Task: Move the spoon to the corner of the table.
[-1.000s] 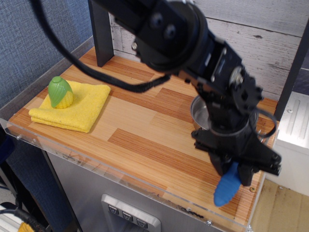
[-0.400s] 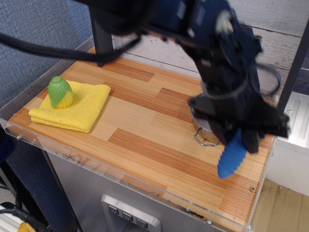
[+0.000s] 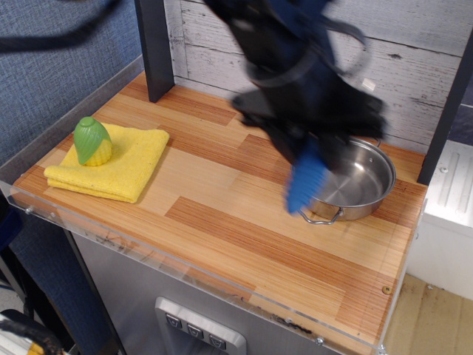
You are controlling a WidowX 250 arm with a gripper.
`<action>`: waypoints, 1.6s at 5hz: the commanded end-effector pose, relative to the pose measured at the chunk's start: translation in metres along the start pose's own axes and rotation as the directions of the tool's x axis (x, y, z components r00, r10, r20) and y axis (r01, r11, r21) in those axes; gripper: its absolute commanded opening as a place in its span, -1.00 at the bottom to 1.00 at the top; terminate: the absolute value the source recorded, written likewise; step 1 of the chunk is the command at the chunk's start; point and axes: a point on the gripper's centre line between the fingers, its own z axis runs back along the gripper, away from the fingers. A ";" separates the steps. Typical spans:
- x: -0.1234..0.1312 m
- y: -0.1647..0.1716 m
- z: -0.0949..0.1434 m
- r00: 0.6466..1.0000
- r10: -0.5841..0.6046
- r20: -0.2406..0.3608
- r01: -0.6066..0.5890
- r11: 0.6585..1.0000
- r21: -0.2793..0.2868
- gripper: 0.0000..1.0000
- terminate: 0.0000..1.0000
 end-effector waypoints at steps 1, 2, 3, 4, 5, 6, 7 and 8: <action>0.031 0.049 0.008 0.989 0.126 0.075 -0.130 0.990 0.046 -1.00 -1.00; 0.040 0.077 -0.004 0.980 0.186 0.072 -0.191 0.978 0.079 -1.00 -1.00; 0.049 0.103 -0.016 0.968 0.240 0.068 -0.246 0.962 0.114 -1.00 -1.00; 0.055 0.126 -0.026 0.956 0.286 0.067 -0.293 0.946 0.137 -1.00 -1.00; 0.058 0.154 -0.034 0.937 0.343 0.066 -0.350 0.923 0.163 -1.00 -1.00; 0.057 0.175 -0.042 0.919 0.388 0.065 -0.393 0.903 0.175 -1.00 -1.00; 0.054 0.190 -0.053 0.907 0.417 0.049 -0.419 0.888 0.191 -1.00 -1.00; 0.048 0.198 -0.065 0.893 0.448 0.038 -0.447 0.873 0.195 -1.00 -1.00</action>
